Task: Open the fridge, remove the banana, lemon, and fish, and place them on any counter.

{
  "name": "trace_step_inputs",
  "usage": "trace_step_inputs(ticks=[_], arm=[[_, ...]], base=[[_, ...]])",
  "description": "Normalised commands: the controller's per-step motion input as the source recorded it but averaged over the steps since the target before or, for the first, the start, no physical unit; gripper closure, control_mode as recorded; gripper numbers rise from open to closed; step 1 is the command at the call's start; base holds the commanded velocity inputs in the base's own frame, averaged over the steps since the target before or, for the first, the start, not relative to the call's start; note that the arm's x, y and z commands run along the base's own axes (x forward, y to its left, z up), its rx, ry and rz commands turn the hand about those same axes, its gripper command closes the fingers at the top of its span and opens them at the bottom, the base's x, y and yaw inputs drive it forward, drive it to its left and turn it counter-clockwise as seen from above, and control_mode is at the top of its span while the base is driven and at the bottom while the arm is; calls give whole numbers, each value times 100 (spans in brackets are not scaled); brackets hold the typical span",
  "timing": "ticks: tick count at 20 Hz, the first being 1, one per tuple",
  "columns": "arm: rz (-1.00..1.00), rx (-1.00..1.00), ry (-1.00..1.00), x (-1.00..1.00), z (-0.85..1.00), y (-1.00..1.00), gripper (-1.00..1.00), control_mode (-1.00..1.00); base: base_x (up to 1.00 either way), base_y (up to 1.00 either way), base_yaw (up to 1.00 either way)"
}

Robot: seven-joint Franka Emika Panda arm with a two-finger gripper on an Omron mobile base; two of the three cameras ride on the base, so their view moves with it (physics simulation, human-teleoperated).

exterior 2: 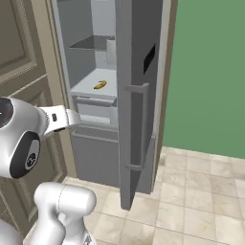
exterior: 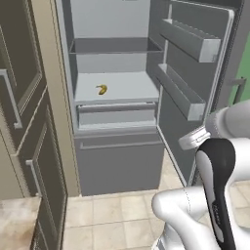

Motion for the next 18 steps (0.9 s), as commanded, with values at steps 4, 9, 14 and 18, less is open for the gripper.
trace_step_inputs(ticks=[4,9,14,18], arm=[[0,0,0,0,0,0,-100,100],[0,0,0,0,0,0,-100,100],[0,0,0,0,0,0,-100,100],[0,0,0,0,0,0,-100,100]], base=[[67,40,-7],[56,28,-7],[56,9,-7],[56,18,-8]])
